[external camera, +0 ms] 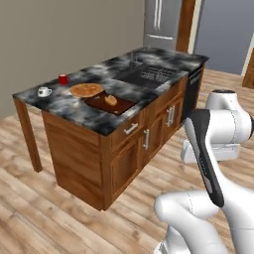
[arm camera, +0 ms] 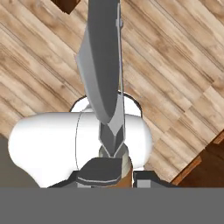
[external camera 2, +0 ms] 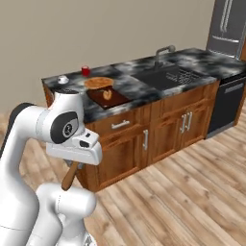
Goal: Take the pizza cutter from the drawer on the left and place it on the dining counter for cutting.
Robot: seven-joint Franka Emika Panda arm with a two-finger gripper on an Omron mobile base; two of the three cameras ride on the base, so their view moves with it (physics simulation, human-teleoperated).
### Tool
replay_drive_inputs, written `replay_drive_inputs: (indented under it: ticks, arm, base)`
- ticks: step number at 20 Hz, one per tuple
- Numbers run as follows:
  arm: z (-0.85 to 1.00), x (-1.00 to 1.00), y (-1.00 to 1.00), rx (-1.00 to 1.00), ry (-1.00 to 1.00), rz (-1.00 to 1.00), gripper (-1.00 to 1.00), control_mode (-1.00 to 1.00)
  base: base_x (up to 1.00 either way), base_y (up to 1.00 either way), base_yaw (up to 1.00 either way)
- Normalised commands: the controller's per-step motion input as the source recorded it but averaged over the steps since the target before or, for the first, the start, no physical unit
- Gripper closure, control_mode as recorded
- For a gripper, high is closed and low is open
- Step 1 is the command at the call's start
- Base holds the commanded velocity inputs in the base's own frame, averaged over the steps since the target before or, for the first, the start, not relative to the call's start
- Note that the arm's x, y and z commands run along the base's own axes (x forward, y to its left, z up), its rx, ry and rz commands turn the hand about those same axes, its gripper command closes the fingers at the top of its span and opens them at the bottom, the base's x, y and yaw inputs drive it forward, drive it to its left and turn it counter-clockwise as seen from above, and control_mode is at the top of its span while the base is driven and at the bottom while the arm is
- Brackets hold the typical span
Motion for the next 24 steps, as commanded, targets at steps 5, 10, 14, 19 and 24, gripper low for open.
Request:
replay_drive_inputs:
  ticks: [5, 10, 14, 19, 24]
  arm:
    - [0.0, 0.0, 0.0, 0.0, 0.0, 0.0, 1.0, 1.0]
    - [0.0, 0.0, 0.0, 0.0, 0.0, 0.0, 1.0, 1.0]
    - [0.0, 0.0, 0.0, 0.0, 0.0, 0.0, 1.0, 1.0]
    - [0.0, 0.0, 0.0, 0.0, 0.0, 0.0, 1.0, 1.0]
    - [0.0, 0.0, 0.0, 0.0, 0.0, 0.0, 1.0, 1.0]
  base:
    - [0.05, 1.0, -0.51]
    - [0.25, 1.0, -0.5]
    - [0.24, 1.0, -0.49]
    - [0.05, 1.0, -0.48]
    - [0.0, 1.0, -0.47]
